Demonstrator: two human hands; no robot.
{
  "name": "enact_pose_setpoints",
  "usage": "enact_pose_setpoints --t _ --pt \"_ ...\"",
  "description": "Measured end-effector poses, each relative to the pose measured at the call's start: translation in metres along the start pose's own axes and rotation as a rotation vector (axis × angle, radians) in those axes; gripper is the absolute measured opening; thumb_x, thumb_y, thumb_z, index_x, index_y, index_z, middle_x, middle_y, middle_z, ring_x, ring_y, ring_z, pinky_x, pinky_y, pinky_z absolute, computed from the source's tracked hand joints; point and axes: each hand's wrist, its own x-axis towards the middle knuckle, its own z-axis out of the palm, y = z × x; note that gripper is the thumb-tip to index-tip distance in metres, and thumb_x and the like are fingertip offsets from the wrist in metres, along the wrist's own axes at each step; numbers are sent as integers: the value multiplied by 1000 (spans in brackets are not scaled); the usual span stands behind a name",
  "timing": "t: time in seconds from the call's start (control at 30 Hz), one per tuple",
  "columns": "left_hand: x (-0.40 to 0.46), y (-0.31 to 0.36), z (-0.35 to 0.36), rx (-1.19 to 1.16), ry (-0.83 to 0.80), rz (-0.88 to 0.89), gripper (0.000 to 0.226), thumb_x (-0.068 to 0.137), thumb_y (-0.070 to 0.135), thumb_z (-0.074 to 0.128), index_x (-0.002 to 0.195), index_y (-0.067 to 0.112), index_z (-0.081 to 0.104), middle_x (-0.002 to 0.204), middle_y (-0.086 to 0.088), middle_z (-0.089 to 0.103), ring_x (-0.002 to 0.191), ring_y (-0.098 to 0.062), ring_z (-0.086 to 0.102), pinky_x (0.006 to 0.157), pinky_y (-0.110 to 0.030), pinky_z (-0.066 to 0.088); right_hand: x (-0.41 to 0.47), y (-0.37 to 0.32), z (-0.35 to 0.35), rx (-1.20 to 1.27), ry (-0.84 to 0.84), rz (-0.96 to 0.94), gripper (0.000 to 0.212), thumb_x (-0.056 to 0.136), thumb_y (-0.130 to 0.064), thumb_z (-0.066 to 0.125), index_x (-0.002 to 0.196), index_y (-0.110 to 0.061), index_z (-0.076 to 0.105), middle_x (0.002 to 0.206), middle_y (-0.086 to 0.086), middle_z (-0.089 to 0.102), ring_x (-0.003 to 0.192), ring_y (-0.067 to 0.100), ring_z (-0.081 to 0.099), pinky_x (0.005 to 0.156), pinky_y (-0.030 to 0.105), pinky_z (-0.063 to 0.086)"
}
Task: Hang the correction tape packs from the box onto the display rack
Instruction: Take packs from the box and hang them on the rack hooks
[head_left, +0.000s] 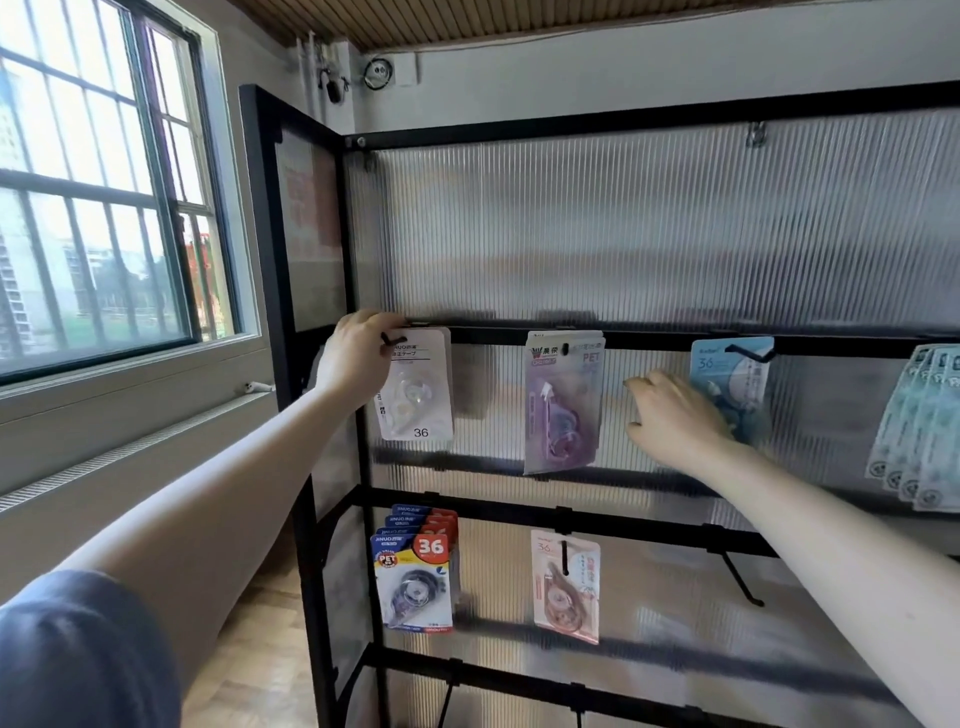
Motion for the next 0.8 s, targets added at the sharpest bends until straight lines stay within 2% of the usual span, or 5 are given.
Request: enact_pose_setpoints --t 0.1,0.27,0.43,0.63,0.8 --pt "-16 5 -6 103 -12 -42 53 88 6 55 138 7 38 144 -9 37 134 -28 30 107 -39 29 -5 5 1 24 -5 -3 38 88 -13 53 125 -7 49 120 11 51 111 26 50 88 35 47" --pt "-50 10 -10 203 -66 -108 70 90 16 54 148 9 16 154 -8 19 142 -23 14 114 -37 16 -18 8 6 54 -10 -24 34 87 -12 53 121 -7 50 118 11 50 106 26 51 77 34 47" --pt "-89 26 -12 273 -139 -101 72 87 21 59 147 7 20 151 -10 24 140 -26 20 113 -39 22 -35 13 15 94 -10 -83 41 87 -13 56 126 -7 48 125 11 49 110 24 50 81 31 46" --pt "-138 51 -8 313 -212 -89 69 86 25 61 144 9 27 149 -9 29 139 -25 23 114 -39 22 -60 24 35 141 -21 -113 34 89 -15 53 122 -8 50 119 11 50 106 27 51 78 35 45" --pt "-179 68 2 313 -274 -105 70 87 30 60 145 11 25 150 -6 28 139 -23 22 113 -35 20 -85 28 54 149 -57 -113 37 88 -18 53 123 -7 49 122 13 51 108 30 50 85 39 46"
